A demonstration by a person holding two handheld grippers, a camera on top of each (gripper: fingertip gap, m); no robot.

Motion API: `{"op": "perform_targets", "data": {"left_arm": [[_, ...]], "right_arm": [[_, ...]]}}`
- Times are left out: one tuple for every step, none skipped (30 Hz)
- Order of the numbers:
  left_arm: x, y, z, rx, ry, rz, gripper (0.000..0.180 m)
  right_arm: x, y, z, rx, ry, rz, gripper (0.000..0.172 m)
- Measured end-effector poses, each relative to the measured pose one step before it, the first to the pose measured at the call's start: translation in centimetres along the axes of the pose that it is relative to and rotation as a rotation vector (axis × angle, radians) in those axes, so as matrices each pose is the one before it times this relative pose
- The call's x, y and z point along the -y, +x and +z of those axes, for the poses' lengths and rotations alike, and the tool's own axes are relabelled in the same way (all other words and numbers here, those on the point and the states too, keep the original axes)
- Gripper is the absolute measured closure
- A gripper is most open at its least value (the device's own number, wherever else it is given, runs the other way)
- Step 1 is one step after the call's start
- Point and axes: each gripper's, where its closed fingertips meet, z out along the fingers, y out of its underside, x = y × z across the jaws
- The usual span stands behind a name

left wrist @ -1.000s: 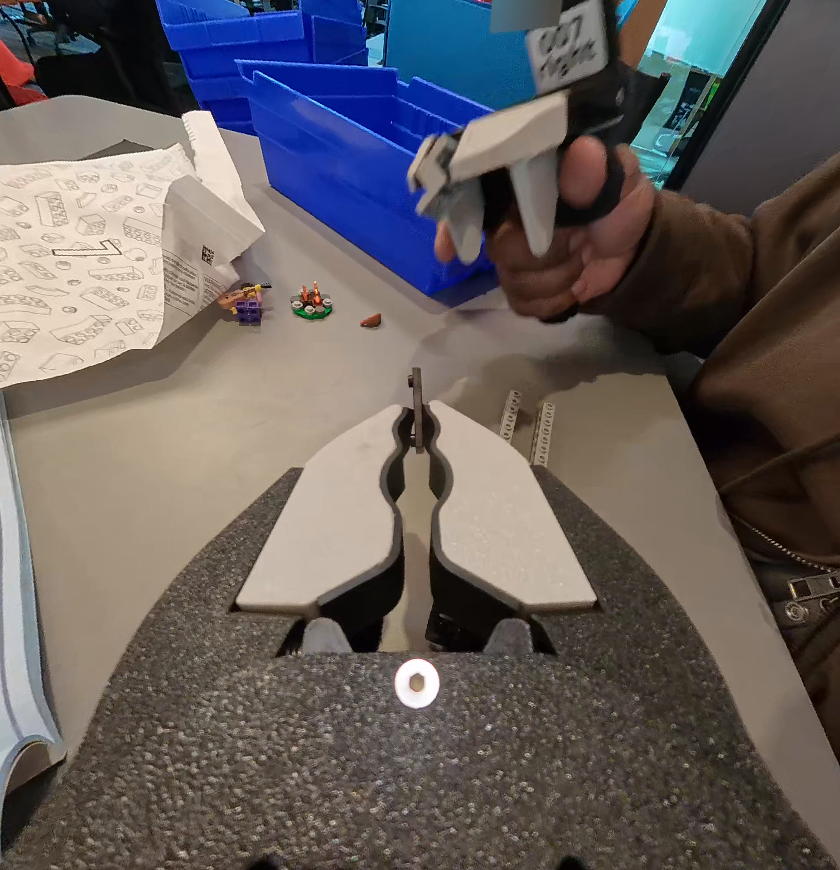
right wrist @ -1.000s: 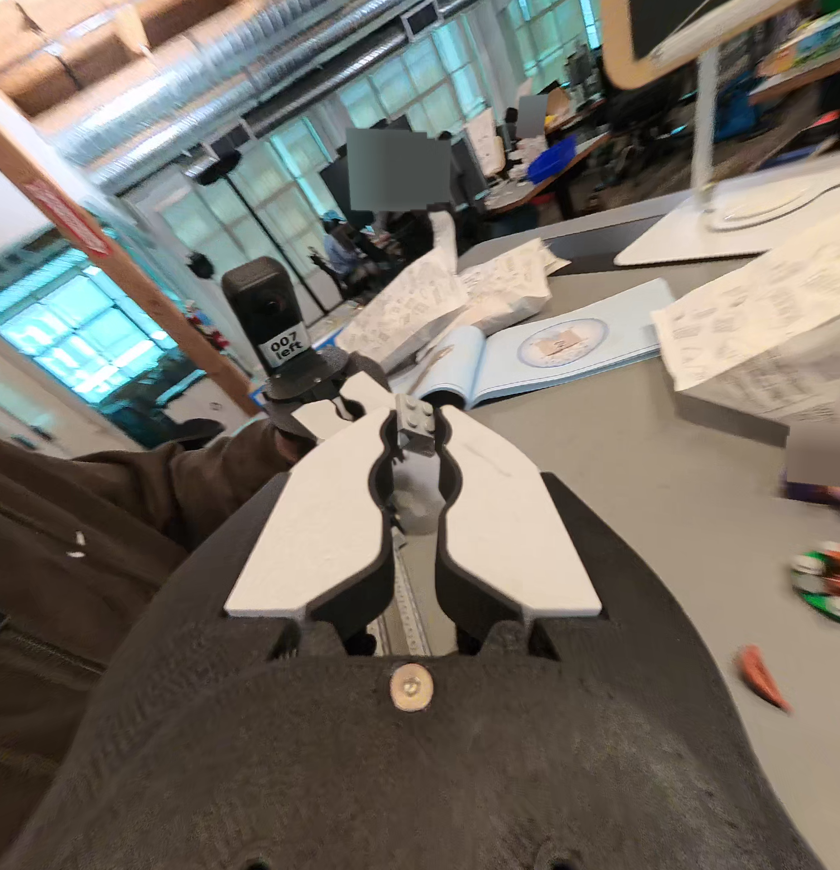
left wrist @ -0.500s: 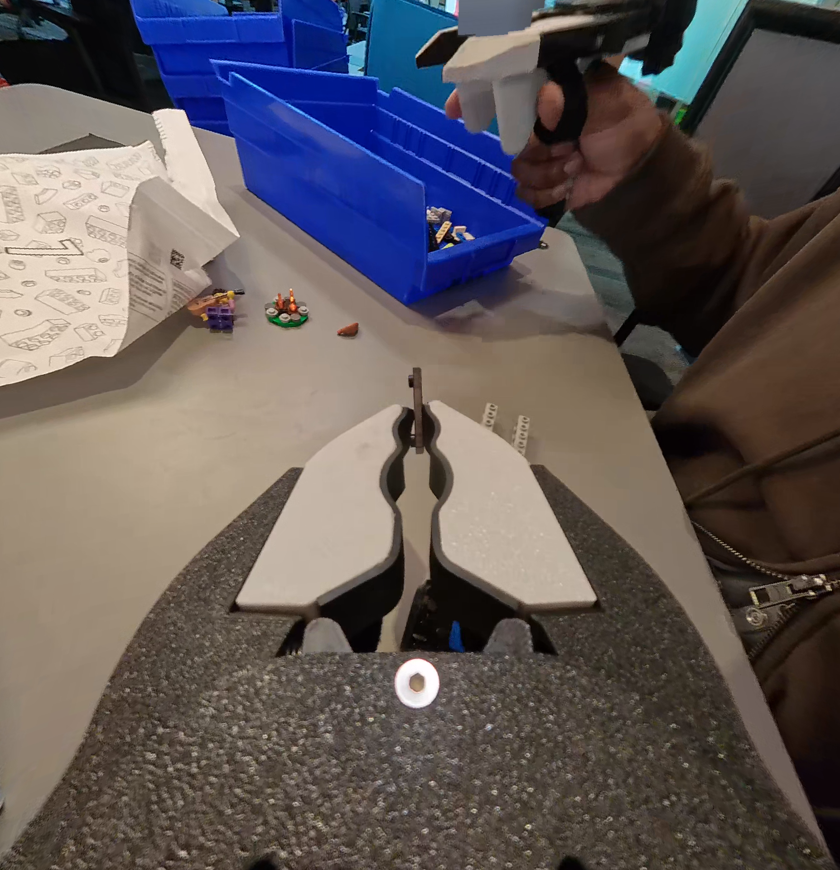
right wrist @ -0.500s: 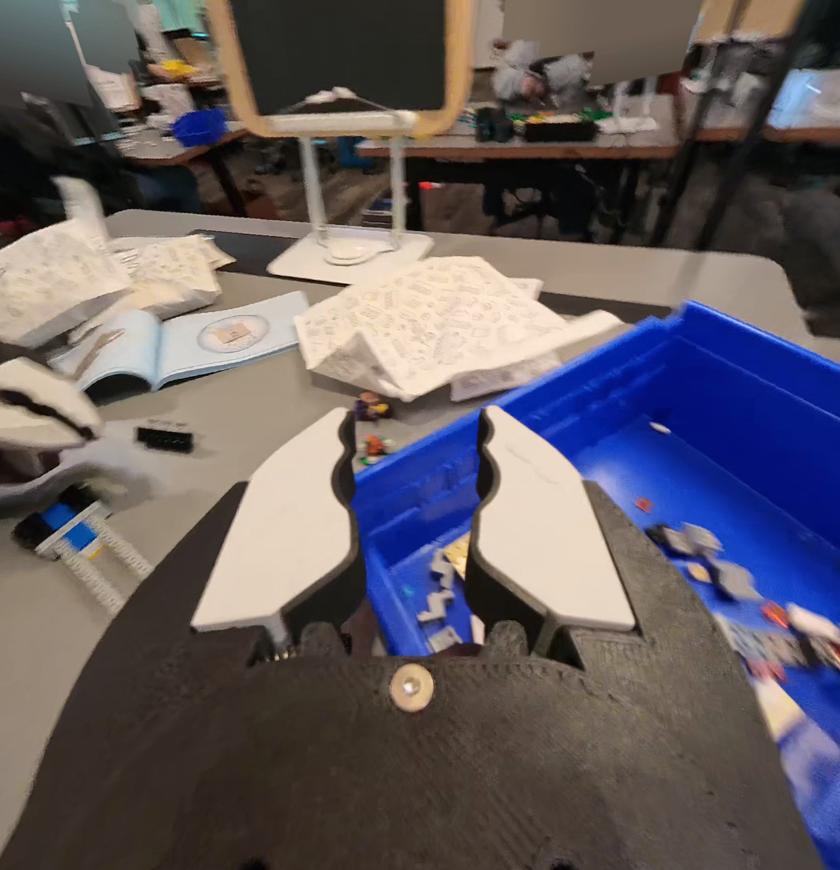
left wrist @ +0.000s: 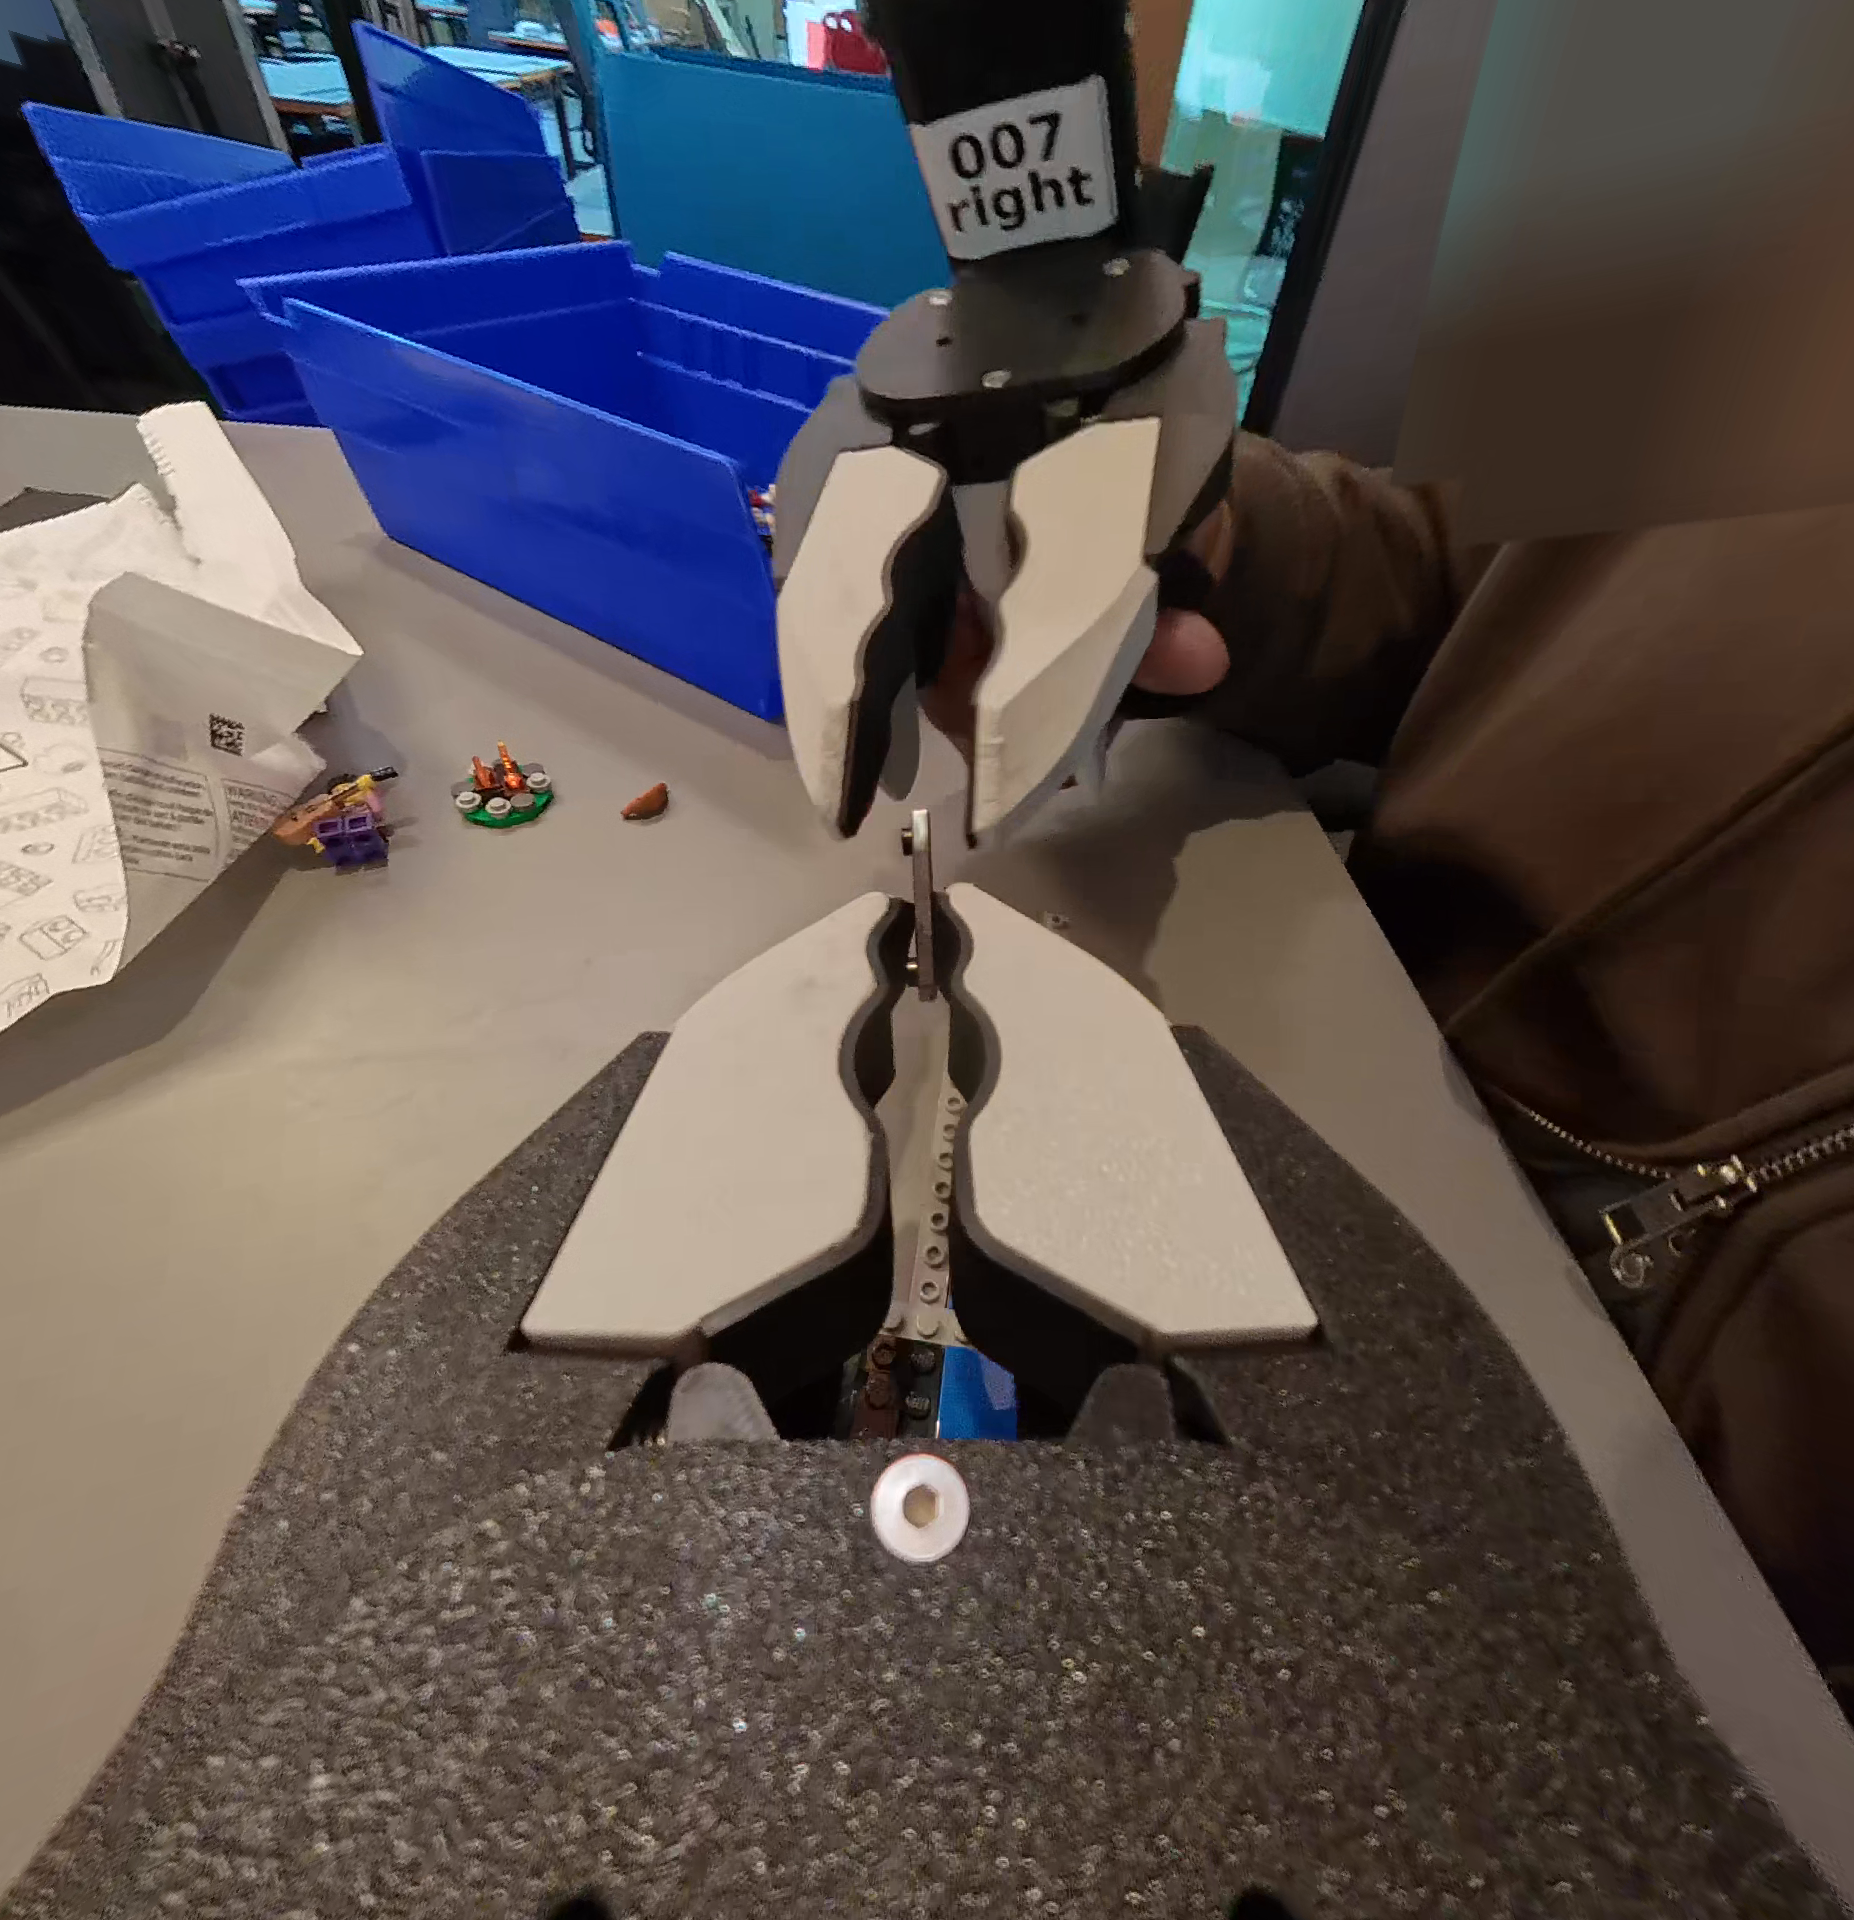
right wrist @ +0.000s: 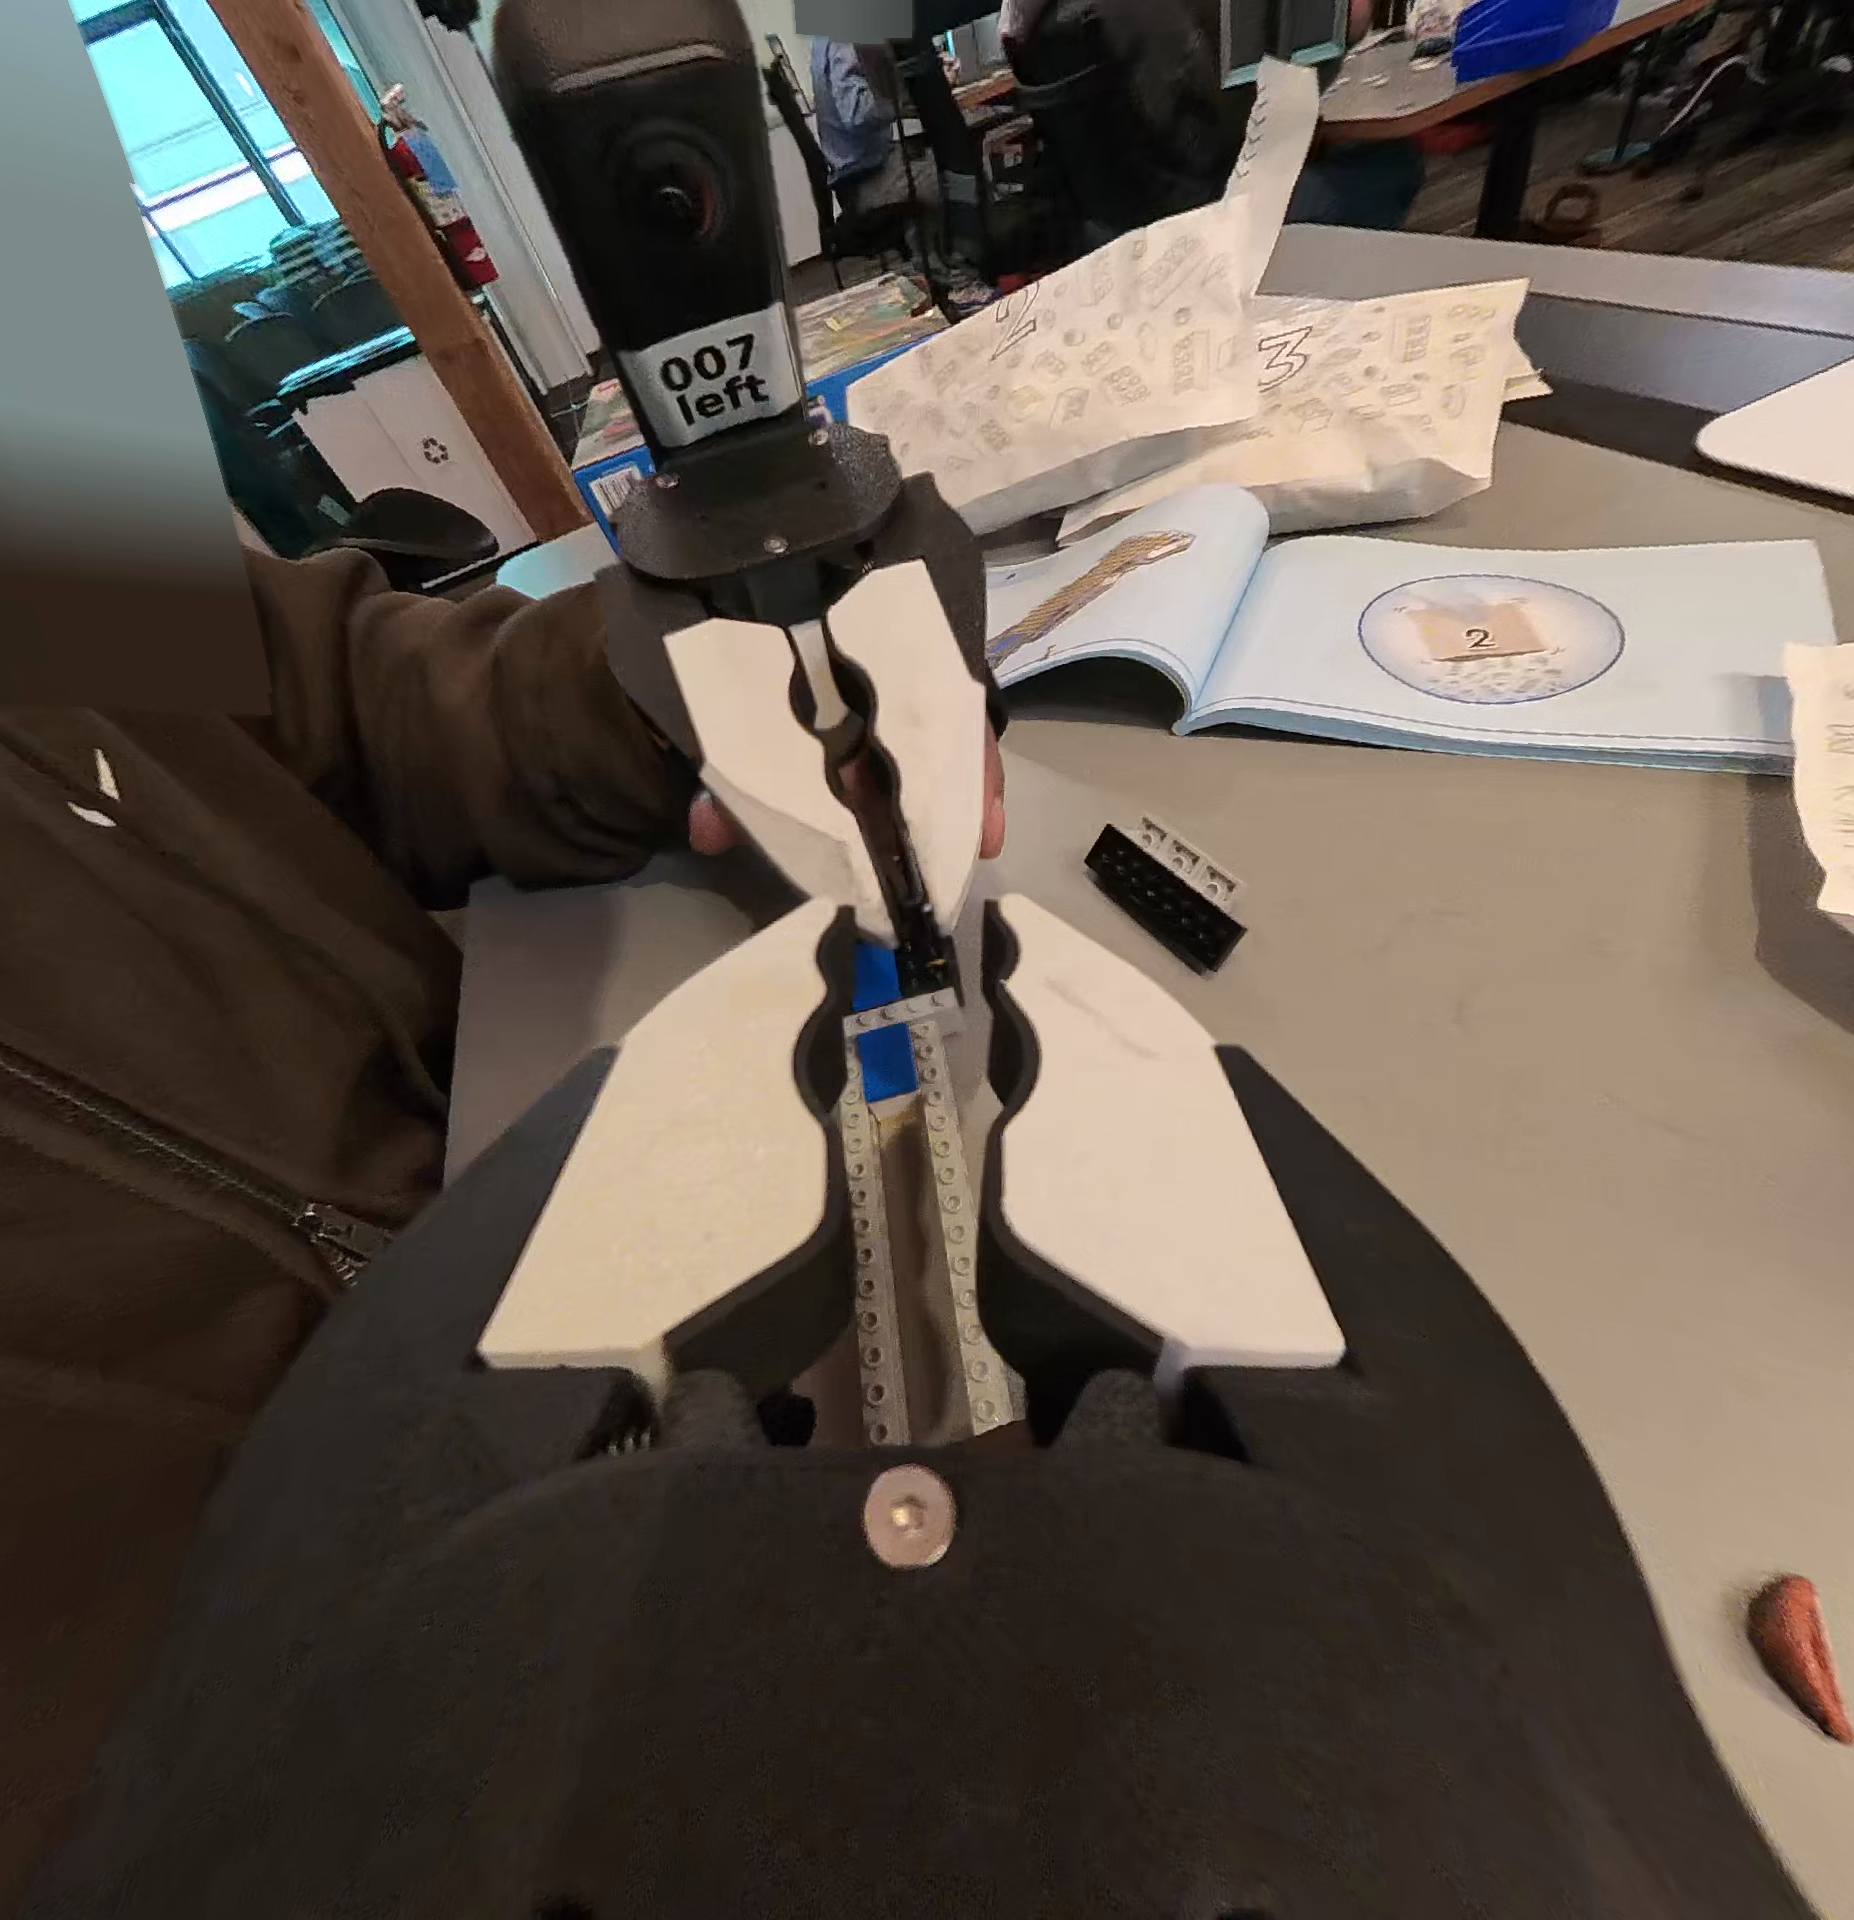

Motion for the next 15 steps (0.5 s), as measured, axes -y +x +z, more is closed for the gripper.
{"op": "perform_targets", "data": {"left_arm": [[-0.111,0.245,0.096,-0.0083,-0.0068,0.0156,0.176],[-0.062,0.132,0.089,-0.0006,-0.0038,0.011,0.177],[-0.04,0.073,0.034,-0.0013,-0.003,0.008,0.176],[0.027,0.107,0.011,-0.0049,0.0015,0.003,0.176],[0.153,-0.011,0.003,0.0025,0.0092,-0.0027,0.175],[0.144,-0.201,-0.023,0.0145,0.0087,-0.0055,0.174],[0.107,-0.35,-0.126,0.0207,0.0057,-0.0023,0.169],[0.05,-0.392,-0.21,0.02,0.0014,-0.0016,0.163],[-0.015,-0.479,-0.269,0.0234,-0.0041,-0.0017,0.16],[-0.121,-0.552,-0.293,0.0248,-0.0105,-0.001,0.16],[-0.205,-0.536,-0.287,0.0238,-0.016,0.0006,0.16],[-0.202,-0.541,-0.275,0.0235,-0.0147,0.0022,0.16],[-0.156,-0.522,-0.247,0.0237,-0.0107,0.0034,0.16],[-0.194,-0.559,-0.208,0.0262,-0.0132,0.0028,0.16],[-0.293,-0.659,-0.179,0.0321,-0.0204,0.0003,0.16]], "right_arm": [[-0.134,-0.103,0.24,0.0051,-0.0065,0.0019,0.152],[-0.179,-0.181,0.199,0.0129,-0.0093,0.007,0.159],[-0.157,-0.304,0.101,0.0214,-0.0068,0.0095,0.164],[-0.103,-0.165,-0.03,0.0111,-0.0042,0.0057,0.165],[-0.023,-0.035,-0.164,0.0013,-0.0001,-0.0031,0.166],[0.084,0.082,-0.337,-0.0116,0.0065,-0.0055,0.166],[0.218,0.382,-0.598,-0.0321,0.0129,-0.0053,0.167],[0.279,0.615,-0.893,-0.0439,0.0138,-0.0028,0.167],[0.342,0.824,-1.196,-0.05,0.0163,-0.0009,0.167],[0.438,1.135,-1.484,-0.064,0.0206,0.0003,0.167],[0.456,1.377,-1.697,-0.0727,0.0189,0.0017,0.167],[0.42,1.578,-1.803,-0.0785,0.0154,0.0005,0.167],[0.332,1.839,-1.81,-0.0919,0.0102,-0.0051,0.167],[0.101,2.146,-1.72,-0.1079,-0.0027,-0.0136,0.166],[-0.213,2.365,-1.513,-0.1176,-0.0166,-0.0201,0.166]]}}
